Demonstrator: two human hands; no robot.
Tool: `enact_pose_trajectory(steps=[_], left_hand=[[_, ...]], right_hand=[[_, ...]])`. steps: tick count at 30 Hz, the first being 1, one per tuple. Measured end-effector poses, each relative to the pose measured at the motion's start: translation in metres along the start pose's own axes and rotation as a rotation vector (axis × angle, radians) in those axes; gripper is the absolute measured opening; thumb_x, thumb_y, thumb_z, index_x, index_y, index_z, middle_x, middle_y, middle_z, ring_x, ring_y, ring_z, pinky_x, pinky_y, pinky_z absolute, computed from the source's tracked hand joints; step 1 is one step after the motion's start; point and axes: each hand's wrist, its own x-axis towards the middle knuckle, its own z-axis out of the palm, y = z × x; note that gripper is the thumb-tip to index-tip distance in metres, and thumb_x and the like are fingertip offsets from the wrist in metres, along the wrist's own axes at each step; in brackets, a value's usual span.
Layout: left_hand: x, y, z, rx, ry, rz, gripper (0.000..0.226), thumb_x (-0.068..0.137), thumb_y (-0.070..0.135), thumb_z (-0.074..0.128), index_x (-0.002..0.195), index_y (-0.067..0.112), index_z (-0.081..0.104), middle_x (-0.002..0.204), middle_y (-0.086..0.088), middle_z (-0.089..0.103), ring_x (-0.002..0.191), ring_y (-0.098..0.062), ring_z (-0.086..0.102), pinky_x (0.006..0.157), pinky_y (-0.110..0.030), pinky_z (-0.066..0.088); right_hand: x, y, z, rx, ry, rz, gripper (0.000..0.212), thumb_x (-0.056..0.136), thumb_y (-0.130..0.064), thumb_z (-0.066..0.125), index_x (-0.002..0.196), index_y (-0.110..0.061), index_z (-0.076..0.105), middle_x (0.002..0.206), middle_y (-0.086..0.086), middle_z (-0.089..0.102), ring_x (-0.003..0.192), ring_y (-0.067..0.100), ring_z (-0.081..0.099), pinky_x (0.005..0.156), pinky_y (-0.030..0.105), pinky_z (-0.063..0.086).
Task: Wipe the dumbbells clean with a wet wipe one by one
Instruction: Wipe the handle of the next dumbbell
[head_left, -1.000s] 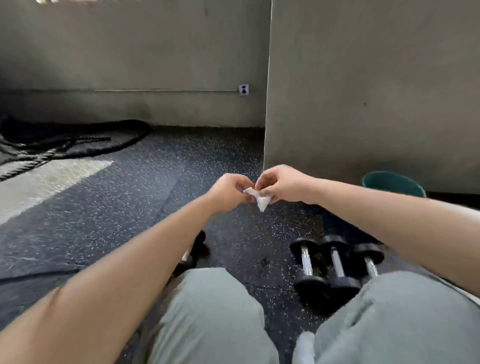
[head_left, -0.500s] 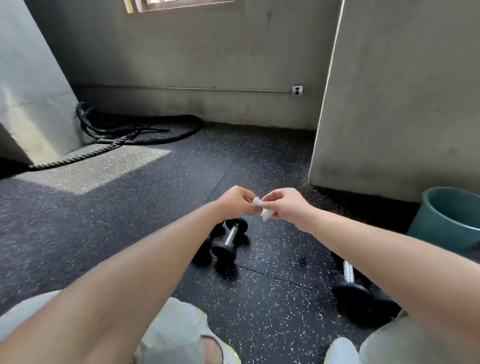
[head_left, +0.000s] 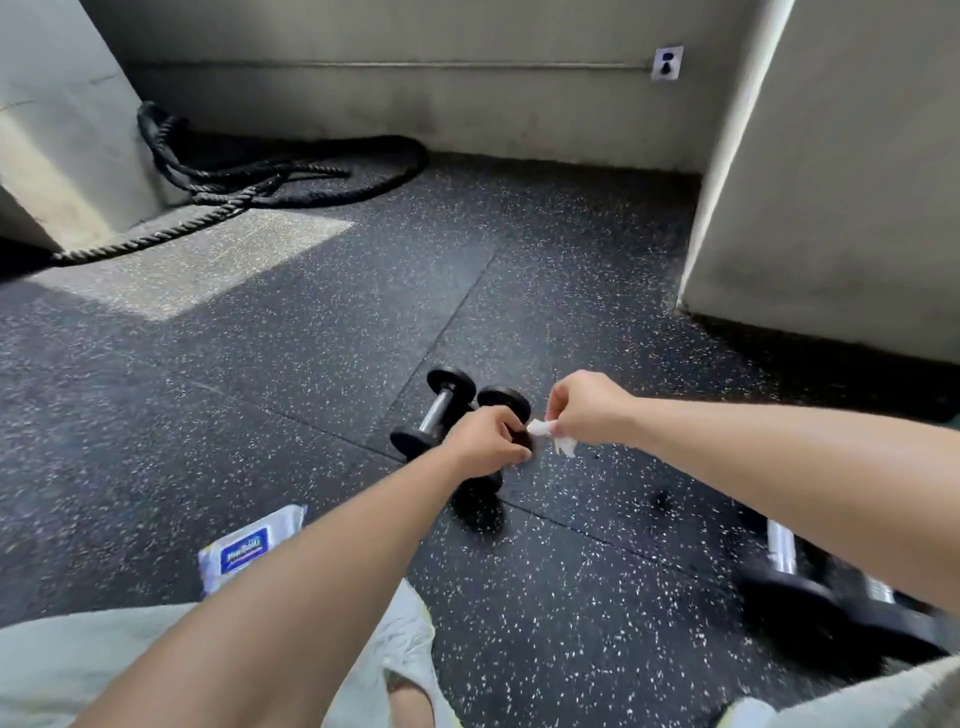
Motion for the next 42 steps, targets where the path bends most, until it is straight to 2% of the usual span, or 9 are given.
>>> enact_pose_trajectory(steps=[4, 9, 14, 17, 22, 25, 29, 34, 42], left_hand=[[0.037, -0.054, 0.017, 0.22, 0.001, -0.128, 0.057, 0.085, 0.042, 0.078, 0.136, 0.022, 0.061, 0.13, -0.005, 0.061, 0.123, -0.027, 0.058, 0.101, -0.039, 0.05], [0.066, -0.097, 0.04, 0.296, 0.019, -0.154, 0.076, 0.087, 0.055, 0.075, 0.149, 0.018, 0.05, 0.144, -0.008, 0.049, 0.134, -0.031, 0.048, 0.109, -0.048, 0.046], [0.071, -0.101, 0.054, 0.303, -0.092, -0.195, 0.051, 0.096, 0.051, 0.065, 0.126, 0.011, 0.063, 0.129, -0.012, 0.059, 0.123, -0.033, 0.053, 0.099, -0.042, 0.049], [0.067, -0.103, 0.045, 0.301, -0.142, -0.169, 0.046, 0.096, 0.039, 0.062, 0.135, 0.016, 0.062, 0.133, -0.01, 0.058, 0.123, -0.031, 0.056, 0.1, -0.042, 0.052], [0.07, -0.105, 0.034, 0.312, -0.284, -0.222, 0.061, 0.097, 0.028, 0.052, 0.156, 0.024, 0.041, 0.16, -0.019, 0.03, 0.14, -0.041, 0.043, 0.115, -0.049, 0.042], [0.069, -0.103, 0.041, 0.298, -0.284, -0.234, 0.063, 0.096, 0.032, 0.053, 0.156, 0.02, 0.039, 0.154, -0.017, 0.033, 0.135, -0.04, 0.048, 0.112, -0.05, 0.045], [0.064, -0.107, 0.051, 0.252, -0.212, -0.232, 0.067, 0.098, 0.043, 0.059, 0.155, 0.015, 0.037, 0.151, -0.016, 0.033, 0.14, -0.04, 0.038, 0.113, -0.051, 0.042], [0.066, -0.135, 0.058, 0.234, -0.106, -0.188, 0.076, 0.097, 0.064, 0.057, 0.154, 0.017, 0.038, 0.152, -0.015, 0.038, 0.139, -0.038, 0.041, 0.11, -0.049, 0.043], [0.093, -0.15, 0.064, 0.078, -0.173, -0.397, 0.141, 0.064, 0.093, 0.067, 0.16, 0.003, 0.015, 0.159, -0.016, 0.037, 0.14, -0.033, 0.049, 0.106, -0.042, 0.048]], right_hand=[[0.045, 0.016, 0.026, -0.055, -0.032, -0.007, 0.01, 0.087, -0.019, 0.064, 0.084, -0.025, 0.071, 0.081, -0.004, 0.072, 0.072, 0.015, 0.067, 0.052, 0.022, 0.045], [0.083, 0.032, 0.053, -0.093, -0.095, -0.011, 0.006, 0.088, -0.029, 0.067, 0.085, -0.024, 0.069, 0.083, -0.002, 0.072, 0.067, 0.016, 0.065, 0.055, 0.025, 0.048], [0.106, 0.01, 0.023, -0.164, -0.071, 0.002, 0.006, 0.089, -0.026, 0.07, 0.084, -0.024, 0.069, 0.082, -0.001, 0.073, 0.064, 0.014, 0.064, 0.05, 0.022, 0.044], [0.109, -0.021, -0.006, -0.201, -0.031, 0.038, 0.005, 0.088, -0.027, 0.072, 0.084, -0.024, 0.069, 0.083, -0.002, 0.075, 0.061, 0.016, 0.066, 0.049, 0.029, 0.055], [0.098, -0.065, -0.019, -0.288, 0.002, 0.012, 0.004, 0.089, -0.019, 0.072, 0.092, -0.022, 0.073, 0.091, -0.002, 0.074, 0.06, 0.011, 0.06, 0.045, 0.02, 0.043], [0.086, -0.099, -0.018, -0.387, -0.065, -0.058, 0.013, 0.088, -0.015, 0.074, 0.096, -0.026, 0.075, 0.095, -0.005, 0.072, 0.073, 0.011, 0.067, 0.054, 0.023, 0.053], [0.073, -0.103, 0.012, -0.439, -0.131, -0.184, 0.022, 0.088, -0.014, 0.069, 0.083, -0.035, 0.072, 0.094, -0.008, 0.075, 0.084, 0.014, 0.07, 0.074, 0.031, 0.061], [0.082, -0.061, 0.069, -0.462, -0.235, -0.278, 0.029, 0.087, -0.014, 0.062, 0.101, -0.033, 0.079, 0.092, -0.01, 0.075, 0.082, 0.015, 0.069, 0.071, 0.028, 0.058], [0.154, -0.009, 0.13, -0.18, -0.029, -0.224, 0.024, 0.087, -0.017, 0.062, 0.098, -0.032, 0.077, 0.1, -0.007, 0.076, 0.09, 0.02, 0.07, 0.077, 0.034, 0.058]])
